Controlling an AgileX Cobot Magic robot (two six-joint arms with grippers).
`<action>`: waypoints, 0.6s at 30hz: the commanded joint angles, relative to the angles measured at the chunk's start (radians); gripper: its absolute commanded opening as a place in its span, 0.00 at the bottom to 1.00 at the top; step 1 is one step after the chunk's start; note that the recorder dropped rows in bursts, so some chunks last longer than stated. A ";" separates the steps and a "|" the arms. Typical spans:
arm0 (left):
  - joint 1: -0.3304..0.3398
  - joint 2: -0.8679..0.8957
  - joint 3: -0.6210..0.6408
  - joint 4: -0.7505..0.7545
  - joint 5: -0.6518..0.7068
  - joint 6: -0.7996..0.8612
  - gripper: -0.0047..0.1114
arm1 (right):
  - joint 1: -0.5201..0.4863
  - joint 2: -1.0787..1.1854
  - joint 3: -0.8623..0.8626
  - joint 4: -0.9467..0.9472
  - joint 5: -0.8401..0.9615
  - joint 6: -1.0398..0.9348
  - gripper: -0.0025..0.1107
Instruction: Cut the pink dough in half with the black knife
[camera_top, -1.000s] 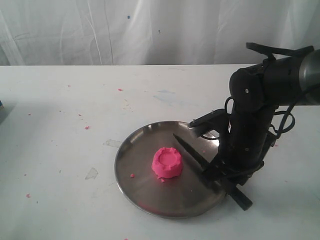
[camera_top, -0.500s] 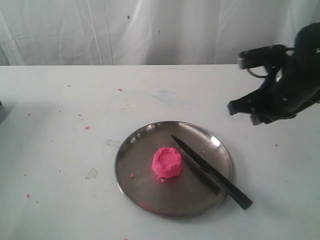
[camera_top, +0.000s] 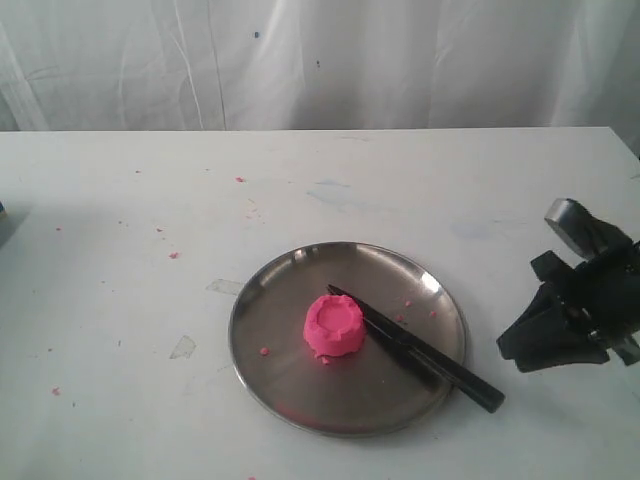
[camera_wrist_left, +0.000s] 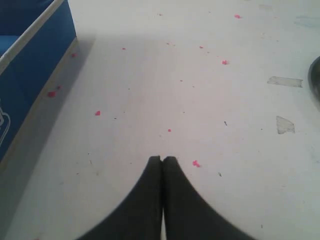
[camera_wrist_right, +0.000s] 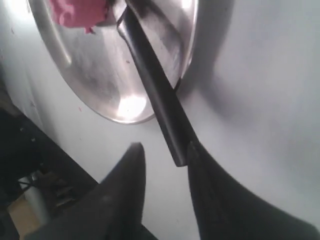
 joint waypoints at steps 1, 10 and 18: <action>0.002 -0.003 0.000 -0.006 0.003 0.004 0.04 | 0.049 0.030 0.014 0.020 -0.034 -0.100 0.36; 0.002 -0.003 0.000 -0.006 0.003 0.004 0.04 | 0.055 0.077 0.014 0.005 -0.073 -0.118 0.38; 0.002 -0.003 0.000 -0.006 0.003 0.004 0.04 | 0.064 0.160 0.014 0.051 -0.047 -0.115 0.38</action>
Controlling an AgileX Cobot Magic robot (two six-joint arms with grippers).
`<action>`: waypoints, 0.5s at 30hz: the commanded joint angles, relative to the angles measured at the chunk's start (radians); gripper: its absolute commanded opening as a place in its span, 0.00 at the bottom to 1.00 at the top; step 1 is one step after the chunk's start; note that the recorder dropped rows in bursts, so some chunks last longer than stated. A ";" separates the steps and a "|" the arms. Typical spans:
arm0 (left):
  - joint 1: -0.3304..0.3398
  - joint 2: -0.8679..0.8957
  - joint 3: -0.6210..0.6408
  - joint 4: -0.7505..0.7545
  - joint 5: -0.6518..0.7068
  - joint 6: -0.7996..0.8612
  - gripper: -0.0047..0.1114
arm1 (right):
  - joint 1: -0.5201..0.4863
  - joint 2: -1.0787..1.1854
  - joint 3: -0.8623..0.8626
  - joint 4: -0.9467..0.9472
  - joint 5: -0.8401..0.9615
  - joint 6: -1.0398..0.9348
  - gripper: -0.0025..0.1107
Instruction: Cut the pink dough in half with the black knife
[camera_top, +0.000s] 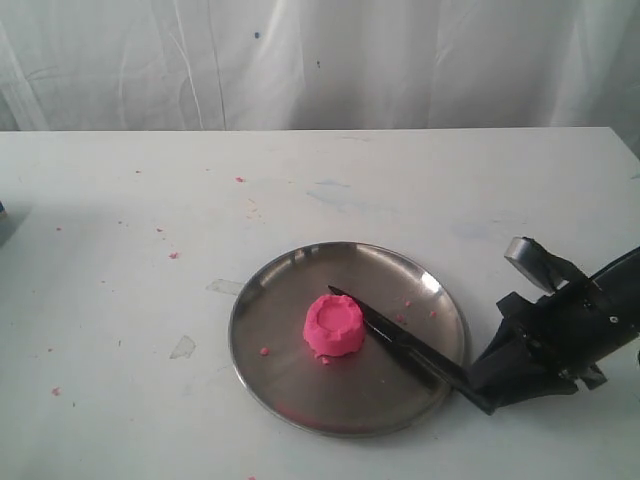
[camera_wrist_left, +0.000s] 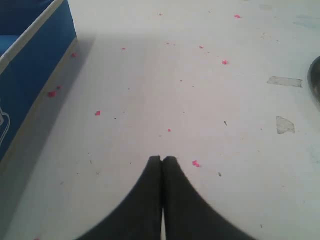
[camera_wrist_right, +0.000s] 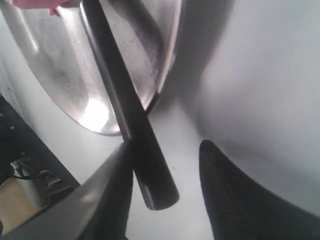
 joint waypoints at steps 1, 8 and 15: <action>0.002 -0.003 0.000 -0.006 0.003 0.004 0.04 | -0.001 0.027 0.004 0.028 0.028 -0.011 0.38; 0.002 -0.003 0.000 -0.006 0.003 0.004 0.04 | -0.001 0.033 0.004 0.036 0.042 -0.011 0.38; 0.002 -0.003 0.000 -0.006 0.003 0.004 0.04 | -0.001 0.033 0.004 0.093 0.055 -0.029 0.38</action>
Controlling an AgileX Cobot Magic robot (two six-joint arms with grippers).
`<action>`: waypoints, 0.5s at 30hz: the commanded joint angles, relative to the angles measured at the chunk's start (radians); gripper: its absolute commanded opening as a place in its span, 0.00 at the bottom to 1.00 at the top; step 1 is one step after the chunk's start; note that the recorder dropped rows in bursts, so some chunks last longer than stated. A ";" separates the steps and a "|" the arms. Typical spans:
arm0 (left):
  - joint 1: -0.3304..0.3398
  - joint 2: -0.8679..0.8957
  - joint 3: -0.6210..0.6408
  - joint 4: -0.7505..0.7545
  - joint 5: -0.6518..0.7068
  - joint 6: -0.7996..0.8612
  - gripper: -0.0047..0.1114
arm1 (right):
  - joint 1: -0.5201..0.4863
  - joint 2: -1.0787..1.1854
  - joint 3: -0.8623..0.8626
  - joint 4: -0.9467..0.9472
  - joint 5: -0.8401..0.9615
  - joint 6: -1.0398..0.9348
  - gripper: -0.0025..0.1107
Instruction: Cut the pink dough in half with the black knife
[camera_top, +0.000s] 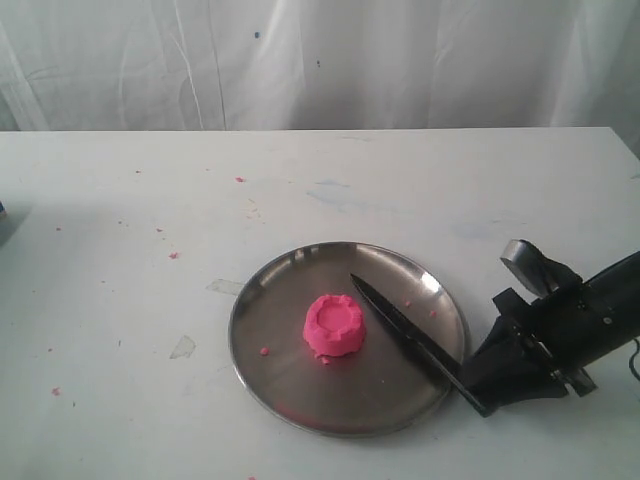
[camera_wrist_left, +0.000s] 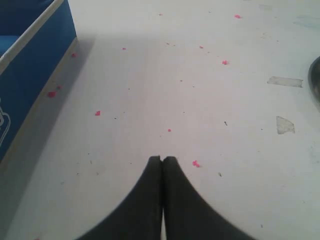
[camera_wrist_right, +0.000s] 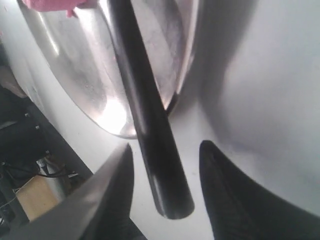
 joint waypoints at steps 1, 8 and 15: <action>0.002 -0.003 0.000 -0.006 0.003 0.004 0.04 | 0.001 0.003 0.004 0.041 0.012 -0.029 0.38; 0.002 -0.003 0.000 -0.006 0.003 0.004 0.04 | 0.036 0.003 0.004 0.030 0.032 -0.046 0.38; 0.002 -0.003 0.000 -0.006 0.003 0.004 0.04 | 0.050 0.003 0.004 -0.011 0.030 -0.046 0.38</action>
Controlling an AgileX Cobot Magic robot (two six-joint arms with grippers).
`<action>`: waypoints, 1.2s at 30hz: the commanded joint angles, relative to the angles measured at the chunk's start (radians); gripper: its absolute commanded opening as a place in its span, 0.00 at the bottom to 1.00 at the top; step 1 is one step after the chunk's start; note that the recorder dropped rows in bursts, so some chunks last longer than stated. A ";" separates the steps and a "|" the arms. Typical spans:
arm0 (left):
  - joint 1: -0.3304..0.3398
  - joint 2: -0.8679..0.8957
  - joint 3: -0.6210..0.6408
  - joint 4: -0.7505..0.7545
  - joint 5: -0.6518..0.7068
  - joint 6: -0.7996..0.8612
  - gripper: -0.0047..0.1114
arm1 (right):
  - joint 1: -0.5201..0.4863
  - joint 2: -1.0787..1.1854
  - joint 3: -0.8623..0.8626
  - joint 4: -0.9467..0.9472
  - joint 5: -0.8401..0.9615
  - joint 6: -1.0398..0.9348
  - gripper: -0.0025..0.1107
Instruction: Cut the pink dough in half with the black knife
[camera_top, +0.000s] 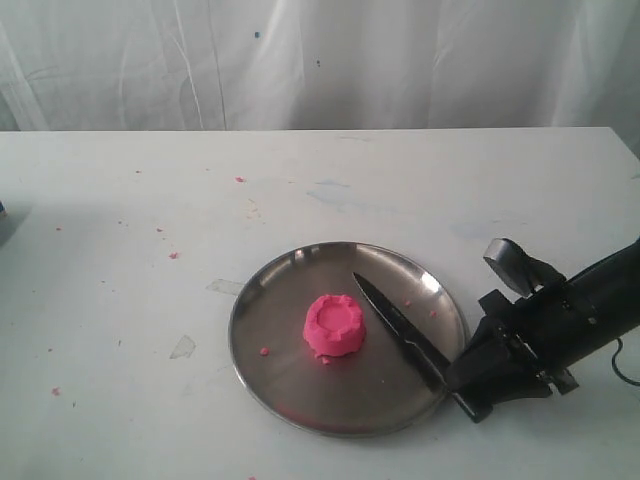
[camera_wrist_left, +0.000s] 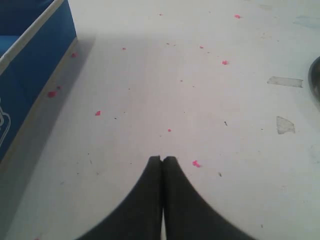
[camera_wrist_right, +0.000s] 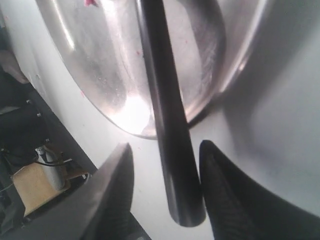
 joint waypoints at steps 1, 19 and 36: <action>0.002 -0.003 0.000 -0.006 0.003 0.004 0.04 | 0.003 0.003 0.004 -0.047 0.009 -0.011 0.38; 0.002 -0.003 0.000 -0.006 0.003 0.004 0.04 | 0.003 0.003 0.004 -0.050 -0.029 -0.015 0.12; 0.002 -0.003 0.000 -0.006 0.003 0.004 0.04 | 0.003 -0.035 0.004 -0.030 -0.097 -0.008 0.02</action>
